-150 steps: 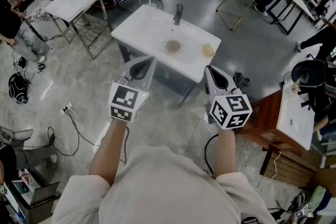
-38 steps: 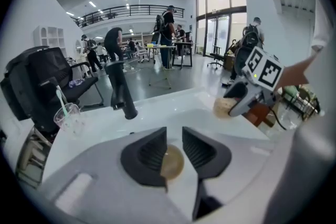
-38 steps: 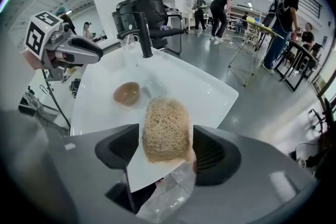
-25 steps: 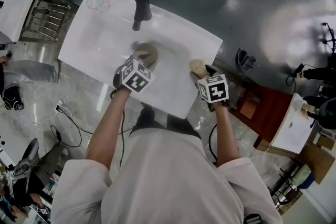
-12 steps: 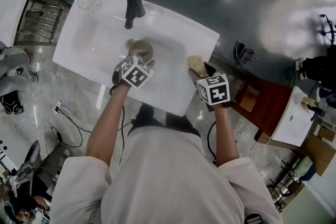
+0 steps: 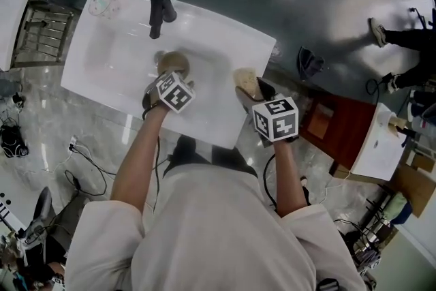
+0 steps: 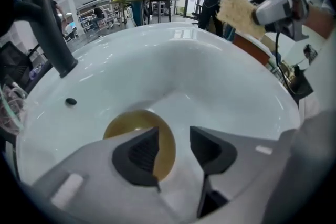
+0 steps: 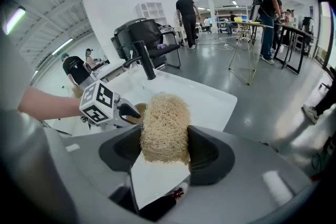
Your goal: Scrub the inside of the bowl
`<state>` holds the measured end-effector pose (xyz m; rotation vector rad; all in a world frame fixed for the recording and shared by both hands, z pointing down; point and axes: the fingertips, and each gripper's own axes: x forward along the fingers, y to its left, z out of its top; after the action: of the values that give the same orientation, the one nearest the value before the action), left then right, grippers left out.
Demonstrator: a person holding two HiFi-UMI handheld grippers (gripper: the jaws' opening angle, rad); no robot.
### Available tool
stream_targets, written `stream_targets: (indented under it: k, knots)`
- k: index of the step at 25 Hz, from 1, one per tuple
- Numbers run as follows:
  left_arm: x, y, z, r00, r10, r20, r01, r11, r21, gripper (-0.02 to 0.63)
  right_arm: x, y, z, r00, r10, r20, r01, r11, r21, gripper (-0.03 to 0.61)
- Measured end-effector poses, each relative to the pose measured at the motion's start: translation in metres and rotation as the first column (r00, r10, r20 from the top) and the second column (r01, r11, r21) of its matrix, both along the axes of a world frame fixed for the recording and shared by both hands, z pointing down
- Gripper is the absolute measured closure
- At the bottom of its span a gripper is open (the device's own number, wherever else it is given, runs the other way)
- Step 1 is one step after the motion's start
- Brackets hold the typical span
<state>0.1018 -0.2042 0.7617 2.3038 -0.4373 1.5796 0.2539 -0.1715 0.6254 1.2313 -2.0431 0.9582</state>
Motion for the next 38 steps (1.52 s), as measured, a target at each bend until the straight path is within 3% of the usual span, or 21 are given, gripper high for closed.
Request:
stream_targets:
  k: [6,13,14,15,20,25,30,35,38]
  knots:
    - [-0.003,-0.006,0.018,0.998,-0.008,0.059,0.01,0.999,-0.032,0.428,-0.002,0.0,-0.012,0.998,0.03,0.056,-0.031,0.999,0.025,0.319]
    - [-0.008,-0.017,0.033,0.994,-0.017,0.104,0.019,1.0,-0.019,0.476,-0.003,0.005,-0.026,0.996,0.032,0.079,-0.035,0.999,0.033,0.318]
    - [-0.008,-0.02,0.033,0.995,-0.024,0.099,0.025,1.0,-0.005,0.507,-0.003,0.005,-0.027,0.996,0.03,0.083,-0.033,0.999,0.036,0.319]
    - [-0.007,-0.022,0.033,0.995,-0.032,0.092,0.031,0.999,0.01,0.543,-0.003,0.005,-0.028,0.996,0.029,0.088,-0.033,0.999,0.04,0.318]
    - [-0.005,-0.026,0.025,0.998,-0.048,0.049,0.046,0.998,0.04,0.581,-0.008,0.002,-0.037,0.991,0.042,0.125,-0.049,0.997,0.059,0.319]
    - [-0.002,-0.021,-0.011,0.988,-0.088,-0.123,0.088,0.996,-0.003,0.603,-0.02,0.001,-0.051,0.986,0.032,0.161,-0.047,0.995,0.087,0.319]
    - [0.002,-0.01,-0.07,0.939,-0.123,-0.322,0.122,0.992,-0.021,0.603,-0.038,0.002,-0.07,0.982,-0.008,0.189,-0.018,0.991,0.134,0.319]
    - [-0.006,0.004,-0.137,0.843,-0.149,-0.517,0.139,0.989,-0.058,0.603,-0.074,-0.005,-0.094,0.976,-0.066,0.208,0.026,0.981,0.194,0.318]
    - [-0.014,0.011,-0.174,0.77,-0.17,-0.615,0.155,0.985,-0.077,0.603,-0.094,-0.006,-0.107,0.973,-0.1,0.207,0.05,0.971,0.233,0.318]
